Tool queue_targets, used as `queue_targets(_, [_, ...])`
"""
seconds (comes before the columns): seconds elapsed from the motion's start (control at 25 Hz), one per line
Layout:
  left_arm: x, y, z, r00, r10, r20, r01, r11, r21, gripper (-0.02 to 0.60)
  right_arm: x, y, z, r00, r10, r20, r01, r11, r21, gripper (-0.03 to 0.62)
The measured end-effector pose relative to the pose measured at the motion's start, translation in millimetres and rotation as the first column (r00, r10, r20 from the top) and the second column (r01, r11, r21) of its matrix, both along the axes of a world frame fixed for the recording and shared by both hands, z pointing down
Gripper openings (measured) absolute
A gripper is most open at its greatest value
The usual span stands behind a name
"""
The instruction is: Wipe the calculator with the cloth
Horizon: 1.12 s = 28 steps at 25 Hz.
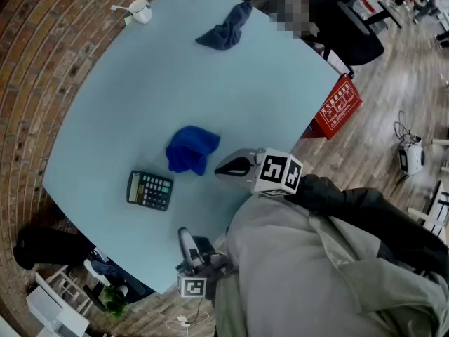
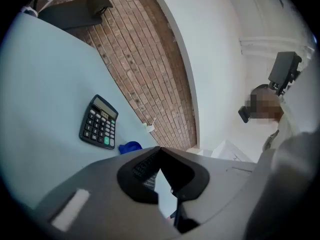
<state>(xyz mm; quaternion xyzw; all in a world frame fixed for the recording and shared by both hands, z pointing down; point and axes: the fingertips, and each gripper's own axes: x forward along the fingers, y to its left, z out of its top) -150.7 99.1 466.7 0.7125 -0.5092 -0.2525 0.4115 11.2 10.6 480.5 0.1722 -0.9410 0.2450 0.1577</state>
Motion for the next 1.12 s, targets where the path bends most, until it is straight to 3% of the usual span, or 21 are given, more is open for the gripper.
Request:
queue_targets(0.24, [1, -5, 1, 1.0, -0.004, -0.014, 0.003, 1.0, -0.019, 0.0, 3, 5, 0, 1.0, 0.007, -0.022, -0.007, 1.0, 0.022, 0.002])
queue_targets(0.48, [-14, -6, 6, 1.0, -0.003, 0.001, 0.003, 1.0, -0.017, 0.0, -12, 9, 4, 0.977, -0.105, -0.188, 0.136, 0.978, 0.16, 0.002])
queue_targets(0.68, [-34, -19, 22, 0.998, 0.019, 0.062, -0.015, 0.997, -0.074, 0.163, -22, -30, 2, 0.974, -0.019, -0.224, 0.084, 0.954, 0.286, 0.003])
queue_targets(0.92, [-71, -50, 33, 0.993, 0.014, 0.115, -0.002, 0.994, -0.106, 0.198, -53, -74, 47, 0.926, -0.031, -0.376, 0.13, 0.962, 0.24, 0.23])
queue_targets(1.12, [-84, -65, 46, 0.988, 0.021, 0.152, 0.002, 0.989, -0.145, 0.237, -74, -98, 97, 0.841, -0.086, -0.534, 0.208, 0.963, 0.173, 0.268])
